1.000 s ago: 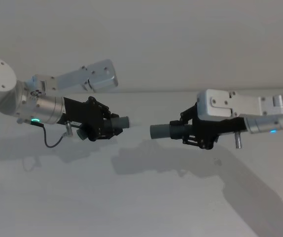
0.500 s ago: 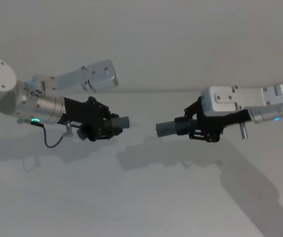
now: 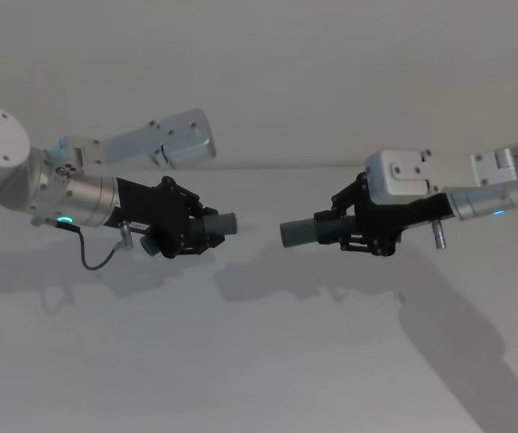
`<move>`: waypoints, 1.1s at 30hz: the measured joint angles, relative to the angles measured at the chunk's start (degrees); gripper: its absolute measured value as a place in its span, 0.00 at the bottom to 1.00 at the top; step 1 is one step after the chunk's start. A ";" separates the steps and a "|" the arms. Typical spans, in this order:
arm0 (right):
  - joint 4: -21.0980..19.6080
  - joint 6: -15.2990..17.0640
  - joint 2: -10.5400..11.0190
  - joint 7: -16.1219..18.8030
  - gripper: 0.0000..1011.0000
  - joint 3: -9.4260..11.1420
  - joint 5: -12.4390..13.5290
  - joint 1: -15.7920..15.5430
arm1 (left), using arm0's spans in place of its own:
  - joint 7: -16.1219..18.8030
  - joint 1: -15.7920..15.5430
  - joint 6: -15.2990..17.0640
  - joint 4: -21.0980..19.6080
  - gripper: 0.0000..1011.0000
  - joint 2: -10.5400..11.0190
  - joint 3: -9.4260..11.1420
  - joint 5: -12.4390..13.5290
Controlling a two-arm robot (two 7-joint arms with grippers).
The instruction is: Use both hands to pick up one end of the pipe from the table, align the ends, and insert them.
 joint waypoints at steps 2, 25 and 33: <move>0.29 -0.08 -0.16 0.01 0.24 -0.07 0.15 0.09 | 0.00 0.00 0.00 0.00 0.34 0.00 0.00 0.00; 5.22 -2.30 -2.61 -0.44 0.24 -1.00 1.97 1.60 | 0.00 0.00 0.00 0.00 0.34 0.00 0.00 0.00; 6.88 -3.27 -3.35 -0.45 0.24 -1.48 2.28 2.25 | 0.00 0.00 0.00 0.00 0.34 0.00 0.00 0.00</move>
